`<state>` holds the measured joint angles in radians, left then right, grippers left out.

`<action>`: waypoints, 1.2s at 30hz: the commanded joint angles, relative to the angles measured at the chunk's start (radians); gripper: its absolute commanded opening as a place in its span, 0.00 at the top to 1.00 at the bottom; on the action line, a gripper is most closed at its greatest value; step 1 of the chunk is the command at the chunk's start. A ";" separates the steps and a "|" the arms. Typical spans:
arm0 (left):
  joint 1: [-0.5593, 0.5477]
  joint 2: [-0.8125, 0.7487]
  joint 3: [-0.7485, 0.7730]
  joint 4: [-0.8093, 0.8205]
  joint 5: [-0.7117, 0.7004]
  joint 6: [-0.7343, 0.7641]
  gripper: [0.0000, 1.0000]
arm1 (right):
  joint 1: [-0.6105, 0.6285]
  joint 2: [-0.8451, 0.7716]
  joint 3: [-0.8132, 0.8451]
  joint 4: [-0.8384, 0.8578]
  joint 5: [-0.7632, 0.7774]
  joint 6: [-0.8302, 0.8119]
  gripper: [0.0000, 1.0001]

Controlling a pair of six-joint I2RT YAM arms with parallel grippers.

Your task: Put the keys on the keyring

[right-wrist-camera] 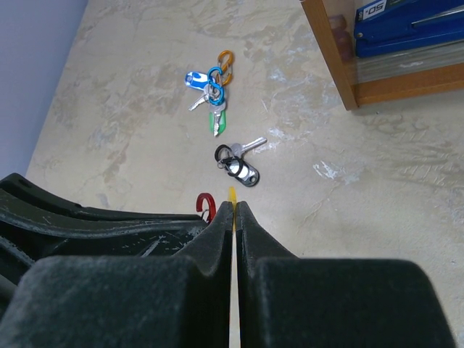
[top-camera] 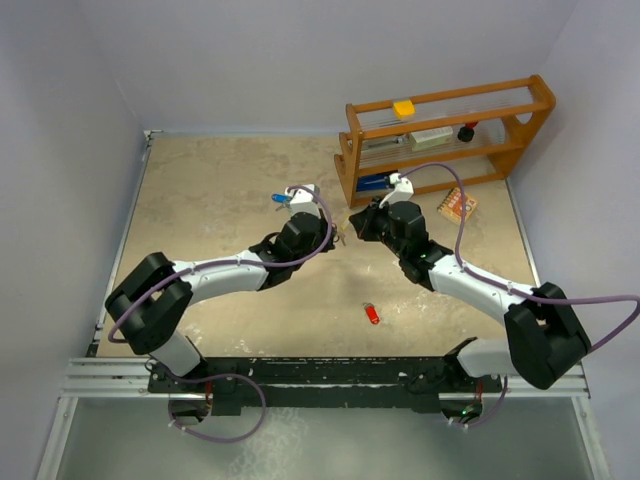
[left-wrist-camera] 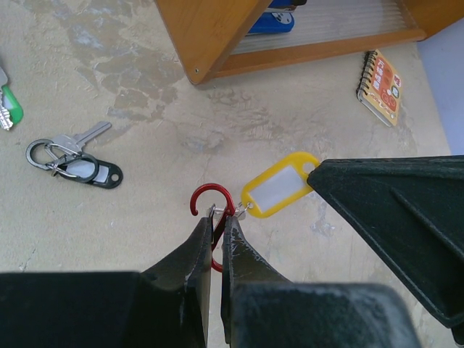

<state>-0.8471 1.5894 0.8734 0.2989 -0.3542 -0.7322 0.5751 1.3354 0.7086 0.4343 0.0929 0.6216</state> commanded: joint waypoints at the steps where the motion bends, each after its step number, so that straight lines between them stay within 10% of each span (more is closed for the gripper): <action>1: -0.007 0.003 0.046 0.055 -0.023 -0.016 1.00 | 0.000 -0.026 0.042 0.058 0.005 0.012 1.00; 36: -0.007 0.025 0.063 0.076 -0.051 -0.015 1.00 | 0.000 -0.061 0.015 0.050 -0.014 0.021 1.00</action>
<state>-0.8478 1.6066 0.8936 0.3206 -0.3870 -0.7410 0.5751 1.3018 0.7086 0.4400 0.0864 0.6304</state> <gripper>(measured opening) 0.022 0.008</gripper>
